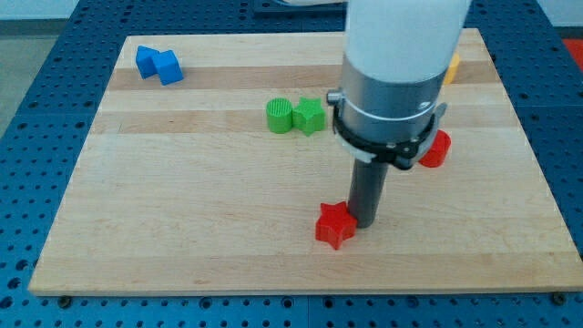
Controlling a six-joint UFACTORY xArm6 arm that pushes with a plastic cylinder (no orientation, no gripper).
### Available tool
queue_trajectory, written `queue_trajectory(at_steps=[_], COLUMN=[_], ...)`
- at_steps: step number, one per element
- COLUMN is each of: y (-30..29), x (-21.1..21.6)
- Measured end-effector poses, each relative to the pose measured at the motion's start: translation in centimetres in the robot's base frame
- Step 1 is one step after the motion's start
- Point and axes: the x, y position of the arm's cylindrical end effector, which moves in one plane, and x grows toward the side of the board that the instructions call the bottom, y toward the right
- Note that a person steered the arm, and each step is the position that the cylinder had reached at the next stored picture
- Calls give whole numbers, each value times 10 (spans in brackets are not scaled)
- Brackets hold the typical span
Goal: Move the red star vertically below the green circle
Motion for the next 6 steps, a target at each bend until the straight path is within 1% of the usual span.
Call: queue_trajectory(at_steps=[1, 2, 4, 6], y=[9, 28, 25, -61], x=[5, 21, 19, -9])
